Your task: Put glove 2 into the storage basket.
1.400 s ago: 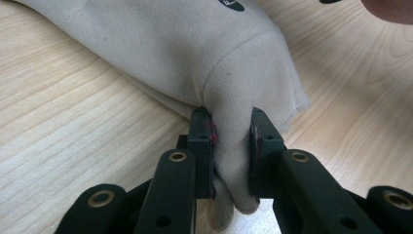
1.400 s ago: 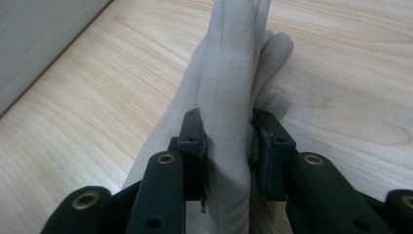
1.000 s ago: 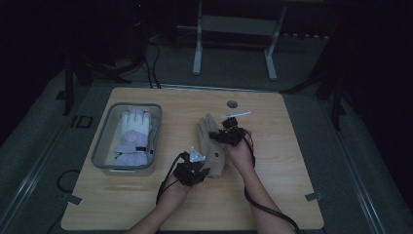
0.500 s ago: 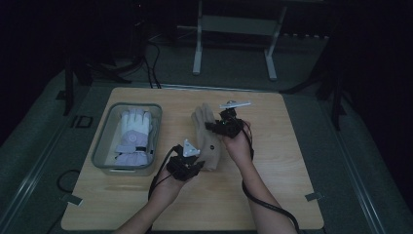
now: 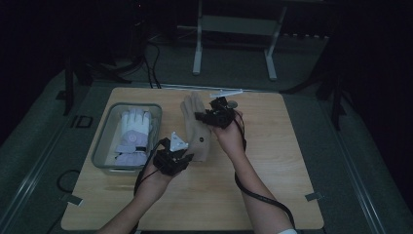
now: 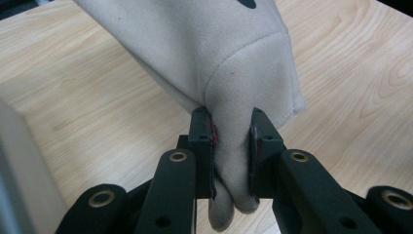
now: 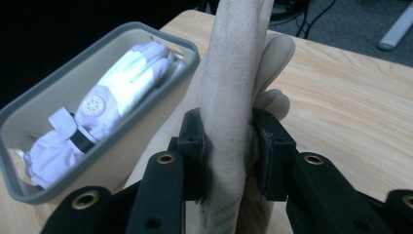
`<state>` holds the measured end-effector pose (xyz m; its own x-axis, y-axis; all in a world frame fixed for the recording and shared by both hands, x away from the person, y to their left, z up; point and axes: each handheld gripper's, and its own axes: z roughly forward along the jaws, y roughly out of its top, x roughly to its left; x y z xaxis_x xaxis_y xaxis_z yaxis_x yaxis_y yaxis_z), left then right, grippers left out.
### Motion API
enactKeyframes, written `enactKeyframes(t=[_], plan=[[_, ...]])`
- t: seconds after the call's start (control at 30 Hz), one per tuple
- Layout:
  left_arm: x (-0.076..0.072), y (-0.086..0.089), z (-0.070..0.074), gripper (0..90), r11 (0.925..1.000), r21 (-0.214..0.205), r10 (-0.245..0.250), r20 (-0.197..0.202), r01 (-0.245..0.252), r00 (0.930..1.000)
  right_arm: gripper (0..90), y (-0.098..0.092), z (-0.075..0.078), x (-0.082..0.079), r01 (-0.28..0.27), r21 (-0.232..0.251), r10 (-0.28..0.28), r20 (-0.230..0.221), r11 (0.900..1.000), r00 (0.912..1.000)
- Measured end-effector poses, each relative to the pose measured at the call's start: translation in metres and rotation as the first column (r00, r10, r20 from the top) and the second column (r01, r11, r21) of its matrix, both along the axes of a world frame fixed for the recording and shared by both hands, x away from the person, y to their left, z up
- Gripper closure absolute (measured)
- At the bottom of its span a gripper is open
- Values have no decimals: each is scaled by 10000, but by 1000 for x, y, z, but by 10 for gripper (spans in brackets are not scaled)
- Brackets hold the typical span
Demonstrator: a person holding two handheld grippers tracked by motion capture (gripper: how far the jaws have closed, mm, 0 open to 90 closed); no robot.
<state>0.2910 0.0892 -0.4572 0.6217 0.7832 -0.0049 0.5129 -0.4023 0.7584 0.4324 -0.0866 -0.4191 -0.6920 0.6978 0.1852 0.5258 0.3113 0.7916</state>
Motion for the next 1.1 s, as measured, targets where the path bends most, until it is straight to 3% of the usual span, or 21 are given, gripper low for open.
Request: enactKeyframes(t=[0.4, 0.57, 0.8, 1.1], plan=[[-2, 40, 16, 770, 9975, 250, 665, 134, -668, 9977, 685, 44, 16, 6, -500, 13, 500, 178, 9987, 9986], [-4, 59, 18, 771, 9951, 99, 982, 142, -983, 9951, 685, 66, 22, 9, -778, -82, 780, 273, 9969, 9966], [-7, 80, 19, 772, 9899, -8, 1417, 172, -1417, 9898, 685, 91, 27, 10, -1072, -150, 1077, 389, 9941, 9934], [-10, 115, 22, 772, 9788, 174, 2039, 89, -2040, 9790, 684, 135, 26, 16, -1592, -273, 1601, 362, 9869, 9864]])
